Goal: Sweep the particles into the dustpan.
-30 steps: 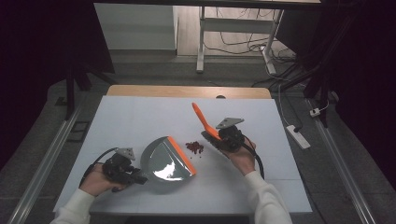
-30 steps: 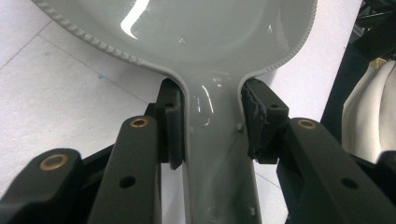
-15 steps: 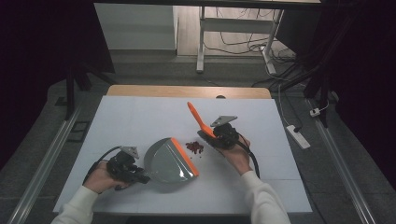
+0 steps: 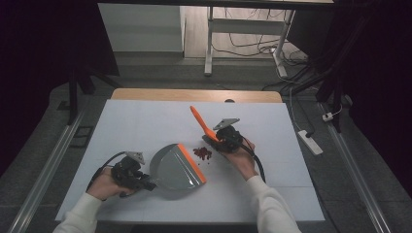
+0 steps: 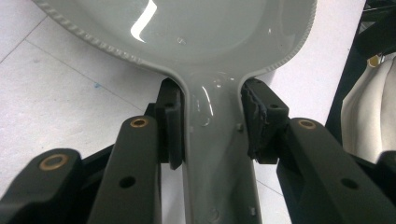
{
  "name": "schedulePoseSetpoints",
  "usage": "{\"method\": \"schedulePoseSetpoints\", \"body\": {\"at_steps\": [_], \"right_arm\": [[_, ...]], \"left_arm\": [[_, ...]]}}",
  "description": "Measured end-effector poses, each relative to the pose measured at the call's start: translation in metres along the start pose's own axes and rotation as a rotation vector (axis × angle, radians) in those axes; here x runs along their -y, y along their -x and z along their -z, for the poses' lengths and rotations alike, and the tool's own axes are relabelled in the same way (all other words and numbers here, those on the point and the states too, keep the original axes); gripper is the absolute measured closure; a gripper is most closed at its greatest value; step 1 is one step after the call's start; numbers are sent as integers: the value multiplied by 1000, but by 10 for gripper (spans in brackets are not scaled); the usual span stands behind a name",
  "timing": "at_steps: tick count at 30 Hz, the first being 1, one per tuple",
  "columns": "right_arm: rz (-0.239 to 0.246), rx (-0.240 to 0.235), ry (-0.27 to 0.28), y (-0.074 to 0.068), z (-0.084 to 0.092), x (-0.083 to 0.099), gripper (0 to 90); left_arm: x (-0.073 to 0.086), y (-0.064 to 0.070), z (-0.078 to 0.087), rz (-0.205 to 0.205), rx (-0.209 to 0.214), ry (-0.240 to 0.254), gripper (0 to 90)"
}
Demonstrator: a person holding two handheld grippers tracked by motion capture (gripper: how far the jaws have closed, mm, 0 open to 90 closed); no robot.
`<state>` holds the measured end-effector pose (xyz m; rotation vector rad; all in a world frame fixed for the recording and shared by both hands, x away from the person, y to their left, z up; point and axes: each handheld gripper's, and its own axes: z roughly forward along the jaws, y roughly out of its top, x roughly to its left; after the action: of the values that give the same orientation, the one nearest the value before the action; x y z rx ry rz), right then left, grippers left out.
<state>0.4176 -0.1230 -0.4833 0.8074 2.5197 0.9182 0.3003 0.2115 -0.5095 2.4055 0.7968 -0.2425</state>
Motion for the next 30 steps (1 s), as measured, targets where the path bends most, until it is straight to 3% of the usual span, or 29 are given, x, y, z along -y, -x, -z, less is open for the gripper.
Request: {"method": "schedulePoseSetpoints", "body": {"at_steps": [9, 14, 22, 30], "right_arm": [[6, -14, -28, -3, -12, -3, 702], [8, -40, -23, -8, -15, -4, 702], [1, -44, -16, -12, -16, -4, 702], [27, -44, -19, -22, -17, -7, 701]], "left_arm": [[-2, -1, -3, 0, 10, -7, 617], [-2, -1, -3, 5, 14, -9, 617], [-2, -2, -4, 8, 19, -9, 617], [-3, -3, -5, 11, 21, -11, 617]]}}
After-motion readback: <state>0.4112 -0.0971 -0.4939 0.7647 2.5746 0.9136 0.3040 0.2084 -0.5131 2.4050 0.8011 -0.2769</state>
